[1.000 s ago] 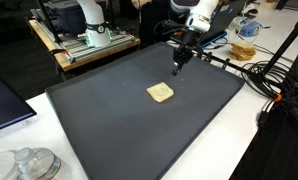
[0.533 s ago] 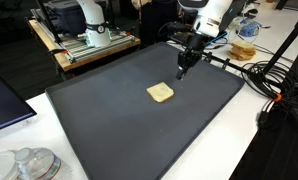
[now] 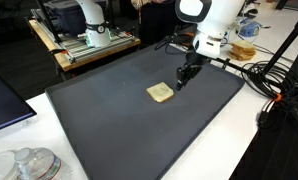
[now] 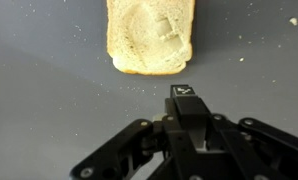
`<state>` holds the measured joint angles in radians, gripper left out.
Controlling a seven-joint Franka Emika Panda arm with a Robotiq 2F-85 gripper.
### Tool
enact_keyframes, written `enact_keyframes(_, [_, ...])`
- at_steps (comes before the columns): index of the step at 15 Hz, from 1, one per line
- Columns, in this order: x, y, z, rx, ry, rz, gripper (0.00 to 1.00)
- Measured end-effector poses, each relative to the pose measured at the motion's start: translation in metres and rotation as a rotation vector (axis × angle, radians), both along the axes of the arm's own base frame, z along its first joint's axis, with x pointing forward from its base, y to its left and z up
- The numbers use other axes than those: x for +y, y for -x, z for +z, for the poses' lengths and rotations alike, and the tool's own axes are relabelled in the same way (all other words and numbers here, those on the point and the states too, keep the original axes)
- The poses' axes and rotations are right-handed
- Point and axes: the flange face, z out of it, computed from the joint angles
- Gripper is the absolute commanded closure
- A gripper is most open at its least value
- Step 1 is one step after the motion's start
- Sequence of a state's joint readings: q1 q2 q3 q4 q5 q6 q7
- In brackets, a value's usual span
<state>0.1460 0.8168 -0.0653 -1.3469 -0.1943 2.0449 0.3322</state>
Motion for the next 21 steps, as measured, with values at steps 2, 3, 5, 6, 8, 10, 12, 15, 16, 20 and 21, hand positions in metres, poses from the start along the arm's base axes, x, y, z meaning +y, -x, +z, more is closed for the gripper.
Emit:
enact_keyframes(2, [-0.020, -0.006, -0.004, 0.029, -0.029, 0.014, 0.95])
enact_keyframes(3, [-0.029, -0.009, -0.005, 0.045, -0.049, 0.021, 0.95])
enact_keyframes(5, [-0.048, -0.012, -0.007, 0.076, -0.099, 0.034, 0.95])
enact_keyframes(6, [-0.058, -0.014, -0.007, 0.090, -0.125, 0.040, 0.95])
enact_keyframes(8, [-0.076, -0.016, -0.008, 0.112, -0.177, 0.053, 0.95])
enact_keyframes(10, [-0.094, -0.016, -0.009, 0.127, -0.228, 0.071, 0.95])
enact_keyframes(12, [-0.112, -0.016, -0.011, 0.133, -0.282, 0.093, 0.95])
enact_keyframes(15, [-0.141, -0.013, -0.014, 0.125, -0.368, 0.131, 0.95])
enact_keyframes(16, [-0.150, -0.011, -0.015, 0.120, -0.397, 0.145, 0.95])
enact_keyframes(20, [-0.182, -0.004, -0.025, 0.107, -0.489, 0.209, 0.95])
enact_keyframes(21, [-0.189, -0.002, -0.029, 0.104, -0.511, 0.224, 0.95])
